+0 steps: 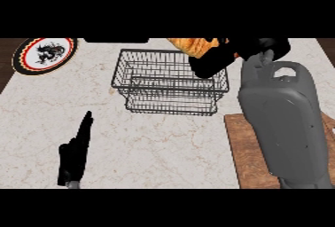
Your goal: Pick the croissant from the cutting board and place it in the tiered basket
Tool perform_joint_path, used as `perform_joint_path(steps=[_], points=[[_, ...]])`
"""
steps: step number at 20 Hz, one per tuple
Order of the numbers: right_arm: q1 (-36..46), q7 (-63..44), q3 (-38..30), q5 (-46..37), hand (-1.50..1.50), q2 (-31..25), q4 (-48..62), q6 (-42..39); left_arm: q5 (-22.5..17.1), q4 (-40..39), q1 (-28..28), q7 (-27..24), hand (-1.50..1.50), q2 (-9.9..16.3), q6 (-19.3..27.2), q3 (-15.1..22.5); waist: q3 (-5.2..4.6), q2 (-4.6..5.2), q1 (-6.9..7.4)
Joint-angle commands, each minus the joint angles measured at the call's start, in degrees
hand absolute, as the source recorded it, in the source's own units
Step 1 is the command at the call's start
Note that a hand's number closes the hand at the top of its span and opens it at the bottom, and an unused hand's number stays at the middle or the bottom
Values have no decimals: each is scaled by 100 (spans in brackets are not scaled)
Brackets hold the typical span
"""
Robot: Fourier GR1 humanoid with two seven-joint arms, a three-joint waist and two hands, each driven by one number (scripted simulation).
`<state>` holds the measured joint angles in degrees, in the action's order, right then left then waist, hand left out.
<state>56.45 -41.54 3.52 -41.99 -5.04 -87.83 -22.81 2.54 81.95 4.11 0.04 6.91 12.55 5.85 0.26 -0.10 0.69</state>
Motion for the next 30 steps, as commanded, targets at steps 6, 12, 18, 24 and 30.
perform_joint_path(steps=[6, 12, 18, 24, 30], points=[[-20, 520, 141, -338, 150, 490, 1566, 1442, 85, -14, 78, 345, 0, -149, -22, 156, -26, 32, 51], [-325, 226, 83, 1351, -150, 501, 1621, 2172, 45, 121, 263, 190, 0, 2, -105, 33, -24, 20, 104], [-106, 951, -247, 2202, -150, 503, 1991, 3084, 72, -82, 104, 170, 0, -101, -115, 48, -24, 24, 54], [107, 1417, -1042, 2266, -150, 167, 1709, 3604, 64, 156, 90, 420, 0, -82, -78, -3, -22, 11, -34], [-483, 721, -1507, 1986, -150, -457, 966, 4067, 22, 114, 666, -46, 0, -86, -106, -57, -24, -35, -143]])
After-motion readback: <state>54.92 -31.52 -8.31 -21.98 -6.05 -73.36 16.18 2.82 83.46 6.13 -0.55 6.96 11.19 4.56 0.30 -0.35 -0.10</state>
